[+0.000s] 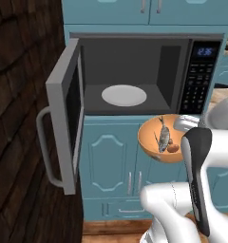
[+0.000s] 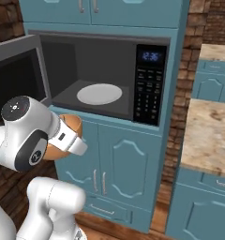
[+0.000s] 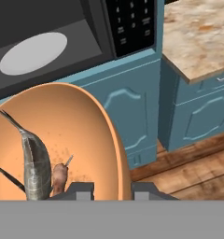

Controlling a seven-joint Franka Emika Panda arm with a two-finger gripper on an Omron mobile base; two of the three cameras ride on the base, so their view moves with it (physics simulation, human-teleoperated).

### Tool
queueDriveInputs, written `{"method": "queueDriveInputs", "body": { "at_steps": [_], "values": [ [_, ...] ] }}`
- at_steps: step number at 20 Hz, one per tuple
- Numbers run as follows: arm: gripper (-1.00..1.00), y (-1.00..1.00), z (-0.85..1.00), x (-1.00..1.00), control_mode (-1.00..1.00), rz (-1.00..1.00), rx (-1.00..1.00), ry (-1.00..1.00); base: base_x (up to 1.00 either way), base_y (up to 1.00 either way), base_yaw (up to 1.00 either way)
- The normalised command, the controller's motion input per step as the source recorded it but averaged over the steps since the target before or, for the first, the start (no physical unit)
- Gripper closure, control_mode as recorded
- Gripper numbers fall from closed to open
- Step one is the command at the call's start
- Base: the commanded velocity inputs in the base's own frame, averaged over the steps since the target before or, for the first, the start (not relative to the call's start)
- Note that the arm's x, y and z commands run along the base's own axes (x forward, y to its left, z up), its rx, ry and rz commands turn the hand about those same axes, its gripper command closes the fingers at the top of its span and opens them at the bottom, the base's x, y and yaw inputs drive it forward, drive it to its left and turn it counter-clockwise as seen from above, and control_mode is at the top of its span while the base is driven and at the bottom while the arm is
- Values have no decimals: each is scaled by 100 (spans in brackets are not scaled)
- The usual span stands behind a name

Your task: Place the bowl containing the mushroom and fish in the microwave. Close the microwave door and press the start button to microwave the meal.

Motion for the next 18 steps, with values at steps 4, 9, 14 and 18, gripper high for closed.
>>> {"method": "queueDriveInputs", "body": {
  "at_steps": [4,9,14,18],
  "values": [
    [100,0,0,0,100,0,0,0,29,25,-23],
    [100,0,0,0,100,0,0,0,27,30,-22],
    [100,0,0,0,100,0,0,0,24,32,-20],
    [100,2,0,2,-100,-2,0,0,0,0,0]
  ]
}}
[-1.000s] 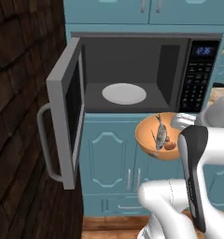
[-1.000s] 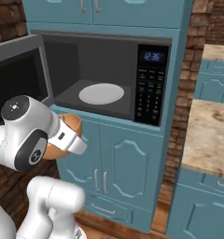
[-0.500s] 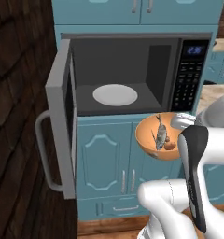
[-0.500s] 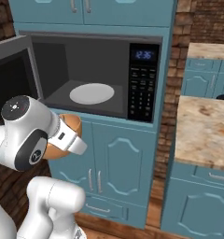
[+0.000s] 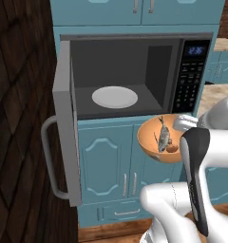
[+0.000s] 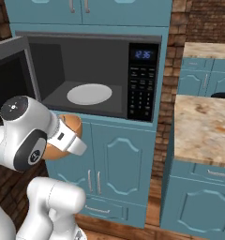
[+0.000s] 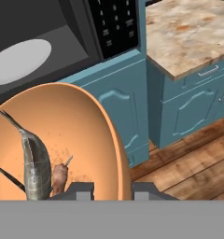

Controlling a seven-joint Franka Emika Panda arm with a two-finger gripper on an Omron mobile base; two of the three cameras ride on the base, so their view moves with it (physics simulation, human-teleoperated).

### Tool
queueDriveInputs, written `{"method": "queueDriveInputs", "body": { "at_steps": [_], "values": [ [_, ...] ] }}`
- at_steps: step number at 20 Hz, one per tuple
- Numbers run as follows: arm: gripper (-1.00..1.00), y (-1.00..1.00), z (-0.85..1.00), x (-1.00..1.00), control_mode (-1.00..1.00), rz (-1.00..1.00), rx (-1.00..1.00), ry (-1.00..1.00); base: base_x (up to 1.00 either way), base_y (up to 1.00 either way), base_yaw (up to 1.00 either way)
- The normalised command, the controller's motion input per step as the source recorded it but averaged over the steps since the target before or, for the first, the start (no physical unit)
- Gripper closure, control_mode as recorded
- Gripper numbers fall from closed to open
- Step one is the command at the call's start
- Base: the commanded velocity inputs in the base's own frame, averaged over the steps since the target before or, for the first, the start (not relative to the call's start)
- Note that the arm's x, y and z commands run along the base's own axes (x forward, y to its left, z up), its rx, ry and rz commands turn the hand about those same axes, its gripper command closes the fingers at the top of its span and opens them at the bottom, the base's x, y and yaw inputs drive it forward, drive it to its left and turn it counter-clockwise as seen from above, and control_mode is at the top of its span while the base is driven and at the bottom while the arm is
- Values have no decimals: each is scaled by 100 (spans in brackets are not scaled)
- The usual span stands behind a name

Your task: Place the bowl containing the mushroom and fish in the microwave. Close the microwave door and press the start button to microwave the meal.

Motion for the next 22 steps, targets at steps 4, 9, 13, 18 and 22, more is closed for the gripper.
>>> {"method": "queueDriveInputs", "body": {
  "at_steps": [4,9,13,18,22],
  "values": [
    [100,0,0,0,-100,0,0,0,0,0,0],
    [100,4,10,2,-100,0,0,-7,0,0,0],
    [100,24,60,12,-100,-4,0,-21,0,0,0],
    [100,31,40,37,-100,-14,0,-7,0,0,0],
    [100,7,4,56,-100,-20,2,-11,0,0,0]
  ]
}}
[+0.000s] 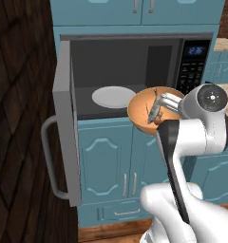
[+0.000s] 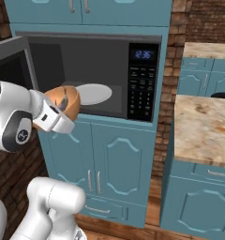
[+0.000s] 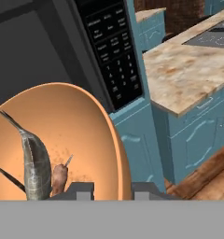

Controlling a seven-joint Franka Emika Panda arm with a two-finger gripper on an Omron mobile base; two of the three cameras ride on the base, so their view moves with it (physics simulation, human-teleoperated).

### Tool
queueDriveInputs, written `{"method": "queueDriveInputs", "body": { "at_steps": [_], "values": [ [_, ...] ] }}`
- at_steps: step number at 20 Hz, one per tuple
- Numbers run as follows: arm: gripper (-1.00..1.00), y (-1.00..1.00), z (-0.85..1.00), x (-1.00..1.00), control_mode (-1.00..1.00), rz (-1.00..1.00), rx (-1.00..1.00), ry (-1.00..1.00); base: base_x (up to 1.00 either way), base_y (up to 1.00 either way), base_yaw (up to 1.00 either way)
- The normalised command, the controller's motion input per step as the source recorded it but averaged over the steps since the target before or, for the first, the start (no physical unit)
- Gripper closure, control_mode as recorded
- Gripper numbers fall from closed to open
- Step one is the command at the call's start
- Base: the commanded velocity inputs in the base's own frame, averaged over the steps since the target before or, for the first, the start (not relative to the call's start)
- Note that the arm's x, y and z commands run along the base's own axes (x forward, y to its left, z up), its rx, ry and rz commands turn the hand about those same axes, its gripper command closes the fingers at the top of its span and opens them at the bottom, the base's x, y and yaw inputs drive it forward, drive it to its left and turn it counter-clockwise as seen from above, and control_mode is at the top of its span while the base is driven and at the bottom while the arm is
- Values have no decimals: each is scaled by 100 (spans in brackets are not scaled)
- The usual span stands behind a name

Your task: Place the bowl containing the mushroom and fish in the microwave. Close the microwave door and press the start button to microwave the meal.

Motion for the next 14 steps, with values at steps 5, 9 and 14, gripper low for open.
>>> {"method": "queueDriveInputs", "body": {
  "at_steps": [5,9,14],
  "values": [
    [100,-8,0,55,-100,-14,24,-5,0,0,0],
    [100,0,0,48,-100,1,23,-7,0,0,0],
    [100,0,0,45,-100,4,4,1,0,0,0]
  ]
}}
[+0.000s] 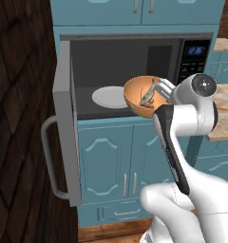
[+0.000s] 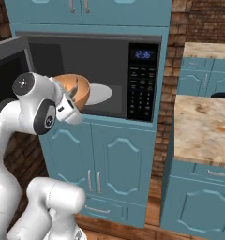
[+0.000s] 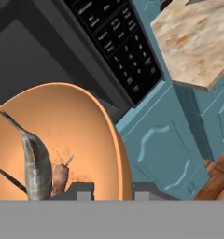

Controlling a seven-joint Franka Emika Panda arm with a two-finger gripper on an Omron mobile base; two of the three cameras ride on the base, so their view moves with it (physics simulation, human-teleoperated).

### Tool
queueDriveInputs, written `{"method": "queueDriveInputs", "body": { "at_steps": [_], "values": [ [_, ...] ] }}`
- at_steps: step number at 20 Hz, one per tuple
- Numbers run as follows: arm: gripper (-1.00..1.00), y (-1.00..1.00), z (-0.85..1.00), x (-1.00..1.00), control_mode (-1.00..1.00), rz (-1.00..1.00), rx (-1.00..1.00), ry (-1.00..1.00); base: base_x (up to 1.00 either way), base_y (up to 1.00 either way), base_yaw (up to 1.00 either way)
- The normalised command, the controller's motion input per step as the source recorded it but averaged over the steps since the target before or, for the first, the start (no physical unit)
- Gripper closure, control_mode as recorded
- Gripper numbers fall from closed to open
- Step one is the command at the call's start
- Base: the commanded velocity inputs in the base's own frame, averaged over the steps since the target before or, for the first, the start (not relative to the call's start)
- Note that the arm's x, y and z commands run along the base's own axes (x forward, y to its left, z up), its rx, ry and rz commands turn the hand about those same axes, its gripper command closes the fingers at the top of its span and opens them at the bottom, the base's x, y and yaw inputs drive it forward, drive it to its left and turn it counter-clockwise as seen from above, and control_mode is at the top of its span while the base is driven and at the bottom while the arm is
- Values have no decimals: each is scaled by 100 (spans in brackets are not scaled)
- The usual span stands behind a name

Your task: Place the bowl containing the mushroom and fish in the microwave. Close the microwave door and press the start button to microwave the meal.

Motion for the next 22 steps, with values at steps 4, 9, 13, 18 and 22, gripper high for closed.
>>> {"method": "queueDriveInputs", "body": {
  "at_steps": [4,9,13,18,22],
  "values": [
    [100,0,-5,65,-100,10,4,0,0,0,0],
    [100,0,-16,69,-100,4,1,0,0,0,0],
    [100,0,-26,71,-100,0,0,0,0,0,0],
    [100,0,-37,71,-100,0,0,0,0,0,0],
    [100,5,-17,75,-100,0,0,0,0,0,0]
  ]
}}
